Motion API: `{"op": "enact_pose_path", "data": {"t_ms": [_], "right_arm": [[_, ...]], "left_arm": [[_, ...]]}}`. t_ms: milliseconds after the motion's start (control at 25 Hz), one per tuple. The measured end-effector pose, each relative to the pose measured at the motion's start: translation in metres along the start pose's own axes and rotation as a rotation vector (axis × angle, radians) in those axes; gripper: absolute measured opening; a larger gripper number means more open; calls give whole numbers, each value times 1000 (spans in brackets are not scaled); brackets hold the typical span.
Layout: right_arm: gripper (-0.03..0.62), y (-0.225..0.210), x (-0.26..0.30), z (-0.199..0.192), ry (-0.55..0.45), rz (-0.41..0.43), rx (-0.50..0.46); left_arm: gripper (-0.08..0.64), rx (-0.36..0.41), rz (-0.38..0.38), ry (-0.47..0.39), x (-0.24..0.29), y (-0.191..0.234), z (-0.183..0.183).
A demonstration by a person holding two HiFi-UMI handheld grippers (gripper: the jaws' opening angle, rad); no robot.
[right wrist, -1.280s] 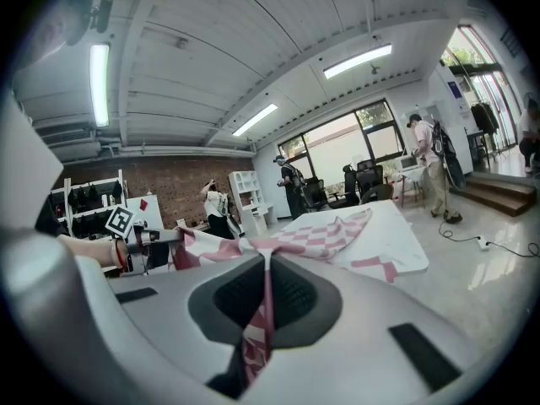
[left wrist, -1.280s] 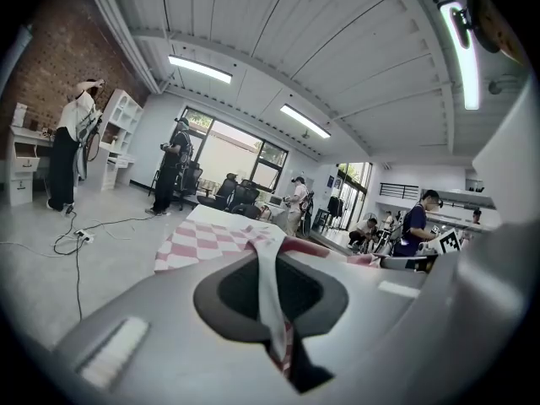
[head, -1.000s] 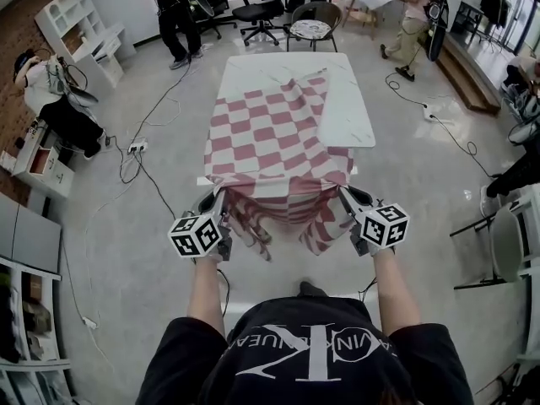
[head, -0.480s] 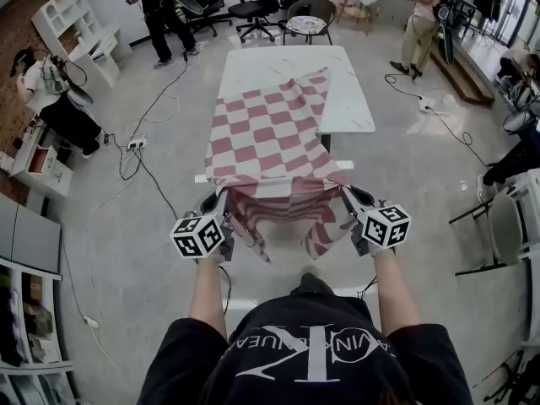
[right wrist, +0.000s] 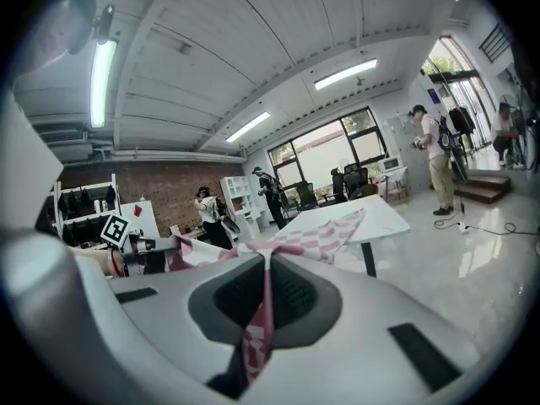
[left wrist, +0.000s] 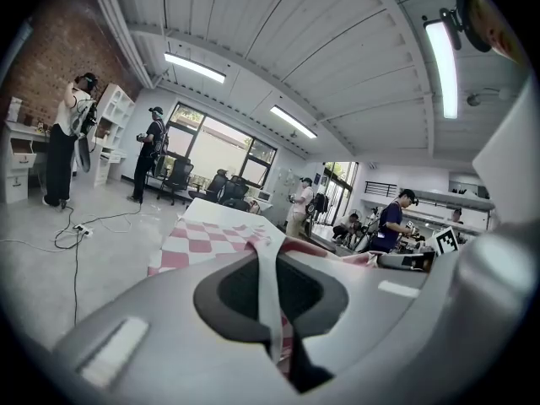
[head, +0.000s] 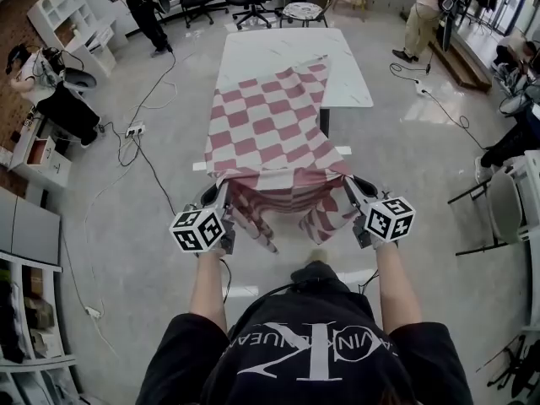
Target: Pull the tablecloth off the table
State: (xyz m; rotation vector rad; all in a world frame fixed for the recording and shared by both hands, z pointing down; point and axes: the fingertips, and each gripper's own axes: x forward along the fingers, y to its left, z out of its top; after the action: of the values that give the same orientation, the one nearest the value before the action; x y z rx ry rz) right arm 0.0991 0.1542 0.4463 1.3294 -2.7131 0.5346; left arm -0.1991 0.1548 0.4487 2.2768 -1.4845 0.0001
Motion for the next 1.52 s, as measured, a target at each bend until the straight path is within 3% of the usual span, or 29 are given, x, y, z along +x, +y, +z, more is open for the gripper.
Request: {"op": "enact_pose_path", "data": {"t_ms": [280, 680, 960, 1320, 1520], "right_arm": [[12, 41, -47, -28, -34, -3, 23], [12, 45, -72, -30, -45, 30, 26], [12, 50, -132, -64, -43, 43, 23], [12, 61, -142, -54, -27, 30, 34], [12, 63, -145, -51, -29, 32, 22]], "left_arm": [[14, 21, -17, 4, -57, -16, -23], [14, 21, 4, -13, -77, -40, -28], [14, 20, 11, -7, -111, -81, -74], [14, 2, 7, 42, -117, -84, -72], [14, -29, 6, 9, -122, -85, -67]]}}
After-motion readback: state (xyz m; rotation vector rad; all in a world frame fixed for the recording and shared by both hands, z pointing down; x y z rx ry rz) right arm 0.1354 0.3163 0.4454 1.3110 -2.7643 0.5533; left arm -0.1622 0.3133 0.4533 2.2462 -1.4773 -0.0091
